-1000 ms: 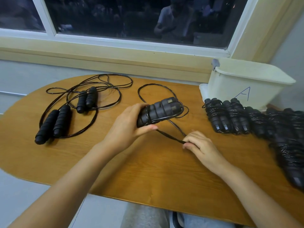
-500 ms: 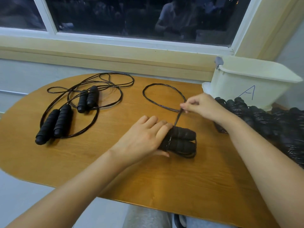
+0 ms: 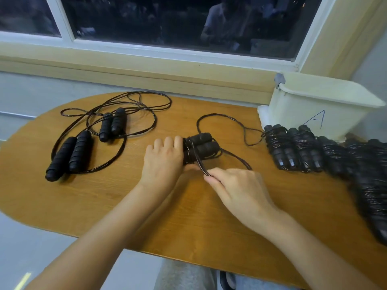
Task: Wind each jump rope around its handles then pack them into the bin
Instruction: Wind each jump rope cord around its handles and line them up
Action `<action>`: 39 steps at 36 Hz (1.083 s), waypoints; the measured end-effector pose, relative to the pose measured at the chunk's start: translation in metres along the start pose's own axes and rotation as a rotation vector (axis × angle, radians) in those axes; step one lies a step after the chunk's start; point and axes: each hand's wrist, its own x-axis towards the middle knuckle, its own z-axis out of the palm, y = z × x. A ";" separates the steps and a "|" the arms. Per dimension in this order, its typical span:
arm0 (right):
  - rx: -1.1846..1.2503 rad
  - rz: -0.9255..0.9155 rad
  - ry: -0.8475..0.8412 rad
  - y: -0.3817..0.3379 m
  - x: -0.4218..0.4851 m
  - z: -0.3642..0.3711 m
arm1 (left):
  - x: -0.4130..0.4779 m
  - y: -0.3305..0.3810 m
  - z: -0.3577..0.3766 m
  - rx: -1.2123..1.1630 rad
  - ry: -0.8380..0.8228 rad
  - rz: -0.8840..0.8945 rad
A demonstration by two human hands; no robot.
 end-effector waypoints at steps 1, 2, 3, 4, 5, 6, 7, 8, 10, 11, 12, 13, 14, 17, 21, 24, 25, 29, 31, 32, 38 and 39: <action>0.001 0.003 0.003 0.002 -0.005 0.001 | 0.001 -0.002 -0.001 -0.032 -0.016 -0.012; 0.004 0.005 0.014 0.005 -0.009 0.002 | 0.001 -0.003 -0.002 -0.063 -0.019 -0.017; 0.001 0.003 0.031 0.008 -0.012 0.002 | 0.001 -0.004 -0.002 -0.100 -0.020 -0.019; -0.005 -0.001 0.047 0.011 -0.015 0.002 | 0.002 -0.004 -0.003 -0.141 -0.016 -0.018; -0.016 -0.009 0.060 0.012 -0.018 0.003 | 0.002 -0.005 -0.004 -0.180 -0.010 -0.016; -0.033 -0.019 0.069 0.013 -0.021 0.003 | 0.002 -0.005 -0.004 -0.209 0.004 -0.009; -0.054 -0.027 0.070 0.014 -0.024 0.005 | 0.002 -0.005 -0.006 -0.233 0.019 -0.003; -0.074 -0.029 0.063 0.014 -0.026 0.007 | 0.002 -0.006 -0.007 -0.256 0.029 0.001; -0.106 -0.023 0.049 0.013 -0.030 0.012 | 0.002 -0.005 -0.010 -0.326 0.023 0.009; -0.124 -0.023 0.051 0.013 -0.032 0.015 | 0.002 -0.004 -0.011 -0.382 0.024 0.014; -0.145 -0.027 0.060 0.014 -0.033 0.020 | 0.001 -0.002 -0.013 -0.437 0.033 0.023; -0.166 -0.029 0.066 0.014 -0.035 0.024 | 0.001 0.000 -0.014 -0.483 0.039 0.033; -0.186 -0.025 0.067 0.015 -0.035 0.029 | 0.000 0.002 -0.015 -0.520 0.038 0.043; -0.262 -0.048 0.086 0.015 -0.036 0.041 | -0.002 0.007 -0.014 -0.589 0.018 0.071; -0.329 -0.115 0.138 0.015 -0.032 0.044 | -0.004 0.008 -0.013 -0.617 0.010 0.104; -0.332 -0.124 0.132 0.017 -0.034 0.048 | -0.004 0.010 -0.014 -0.474 0.078 0.092; -0.324 -0.120 0.125 0.018 -0.035 0.050 | -0.005 0.011 -0.014 -0.410 0.112 0.102; -0.189 -0.093 0.073 0.028 -0.038 0.053 | -0.005 0.011 -0.010 -0.221 0.266 0.194; -0.100 -0.056 0.028 0.037 -0.038 0.049 | -0.003 0.009 -0.009 -0.198 0.325 0.239; -0.079 -0.038 0.001 0.043 -0.039 0.047 | -0.003 0.006 -0.009 -0.194 0.344 0.253; 0.077 0.040 -0.163 0.082 -0.045 0.029 | 0.004 -0.011 -0.014 -0.166 0.396 0.293; 0.083 0.041 -0.177 0.089 -0.045 0.028 | 0.006 -0.014 -0.014 -0.169 0.405 0.297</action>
